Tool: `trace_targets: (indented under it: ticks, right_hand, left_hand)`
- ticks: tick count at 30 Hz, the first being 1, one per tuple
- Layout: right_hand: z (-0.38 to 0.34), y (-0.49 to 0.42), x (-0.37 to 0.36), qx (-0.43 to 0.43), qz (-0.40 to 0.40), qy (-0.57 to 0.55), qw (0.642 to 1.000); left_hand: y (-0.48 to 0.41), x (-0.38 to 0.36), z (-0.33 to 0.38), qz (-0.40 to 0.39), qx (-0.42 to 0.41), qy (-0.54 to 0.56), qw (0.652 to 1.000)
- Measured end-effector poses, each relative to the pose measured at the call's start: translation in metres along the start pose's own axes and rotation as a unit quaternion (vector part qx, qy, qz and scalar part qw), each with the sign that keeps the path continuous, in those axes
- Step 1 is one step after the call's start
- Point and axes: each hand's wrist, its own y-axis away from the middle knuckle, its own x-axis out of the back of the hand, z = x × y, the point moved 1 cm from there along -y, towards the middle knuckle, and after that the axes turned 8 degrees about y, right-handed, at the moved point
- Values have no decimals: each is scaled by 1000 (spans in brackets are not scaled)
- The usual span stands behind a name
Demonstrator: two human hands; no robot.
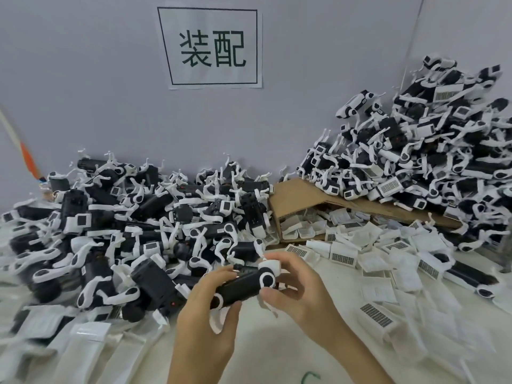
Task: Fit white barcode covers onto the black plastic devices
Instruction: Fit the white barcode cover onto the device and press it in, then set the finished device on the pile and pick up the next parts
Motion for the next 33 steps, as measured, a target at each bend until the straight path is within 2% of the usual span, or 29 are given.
trace_targets:
  ticks: [3, 6, 12, 15, 17, 22, 25, 29, 33]
  right_hand:
    - [1, -1, 4, -3, 29, 23, 999]
    - [2, -3, 8, -10, 50, 27, 998]
    - [0, -1, 11, -12, -22, -60, 998]
    - [-1, -1, 11, -22, -61, -122, 990]
    - [-2, -2, 12, -26, -81, -148, 985]
    - [3, -3, 10, -50, -121, -136, 982]
    - [5, -2, 9, -57, -134, -153, 977]
    - [2, -2, 8, -45, -146, -145, 978]
    - [1, 1, 6, -13, -177, -165, 970]
  left_hand:
    - [-1, 4, 0, -47, 94, 53, 993]
    - [-1, 3, 4, -131, 211, 150, 957]
    - [-3, 1, 2, -173, 307, 197, 915]
    - [-3, 0, 3, -204, 308, 236, 899]
    - [-3, -1, 7, -185, 299, 257, 900]
    - [1, -6, 5, -141, 290, 275, 906]
    - [0, -5, 6, -172, 294, 277, 899]
    - [-2, 0, 7, -215, 333, 301, 867]
    - [-8, 2, 4, -216, 396, 352, 820]
